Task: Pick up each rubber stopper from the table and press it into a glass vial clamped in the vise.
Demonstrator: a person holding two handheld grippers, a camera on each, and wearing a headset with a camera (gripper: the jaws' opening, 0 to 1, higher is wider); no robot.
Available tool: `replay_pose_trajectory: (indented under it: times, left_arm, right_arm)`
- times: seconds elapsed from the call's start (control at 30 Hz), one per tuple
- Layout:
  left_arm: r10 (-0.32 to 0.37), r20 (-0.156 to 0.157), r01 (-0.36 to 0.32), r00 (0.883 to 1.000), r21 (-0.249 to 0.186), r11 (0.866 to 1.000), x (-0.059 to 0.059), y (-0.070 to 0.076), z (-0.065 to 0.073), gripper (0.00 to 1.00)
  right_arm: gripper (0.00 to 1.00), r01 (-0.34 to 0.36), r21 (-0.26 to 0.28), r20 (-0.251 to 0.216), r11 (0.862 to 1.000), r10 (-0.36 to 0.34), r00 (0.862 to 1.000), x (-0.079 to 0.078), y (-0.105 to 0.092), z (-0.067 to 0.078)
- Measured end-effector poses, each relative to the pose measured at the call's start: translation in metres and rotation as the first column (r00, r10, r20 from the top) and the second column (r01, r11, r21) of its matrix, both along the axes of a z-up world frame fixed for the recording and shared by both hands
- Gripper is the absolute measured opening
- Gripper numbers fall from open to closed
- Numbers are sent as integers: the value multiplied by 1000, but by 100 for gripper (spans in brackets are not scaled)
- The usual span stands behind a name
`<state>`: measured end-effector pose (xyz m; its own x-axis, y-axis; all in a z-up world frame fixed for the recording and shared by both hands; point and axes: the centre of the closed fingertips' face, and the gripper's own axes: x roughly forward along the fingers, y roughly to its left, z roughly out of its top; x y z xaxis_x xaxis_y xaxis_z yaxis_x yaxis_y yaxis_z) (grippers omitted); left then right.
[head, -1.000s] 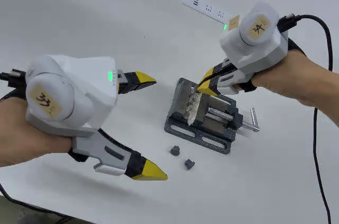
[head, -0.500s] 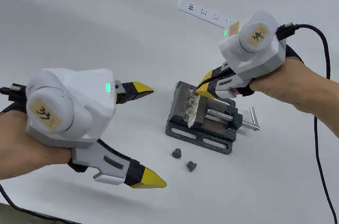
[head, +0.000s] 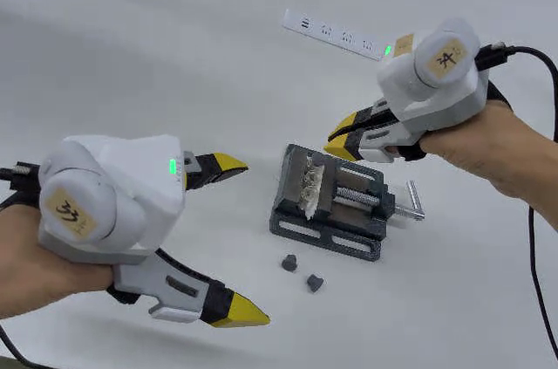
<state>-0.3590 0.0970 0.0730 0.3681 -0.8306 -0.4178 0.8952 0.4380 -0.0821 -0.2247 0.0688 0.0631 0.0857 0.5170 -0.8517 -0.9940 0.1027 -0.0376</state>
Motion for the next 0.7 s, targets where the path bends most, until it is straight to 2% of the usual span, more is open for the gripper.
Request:
replay_pose_trajectory:
  times: [0.17,0.33,0.7]
  left_arm:
    - [-8,0,8,1000,12,1000,-2,-1,0,91]
    - [-12,1,12,1000,20,1000,-4,-3,0,89]
    - [-23,1,23,1000,47,999,-9,0,-3,86]
  right_arm:
    - [8,55,71,-8,996,-54,998,-5,-8,15]
    - [12,105,118,-7,987,-105,994,-10,-23,25]
    - [21,189,168,-25,967,-188,982,-40,-57,29]
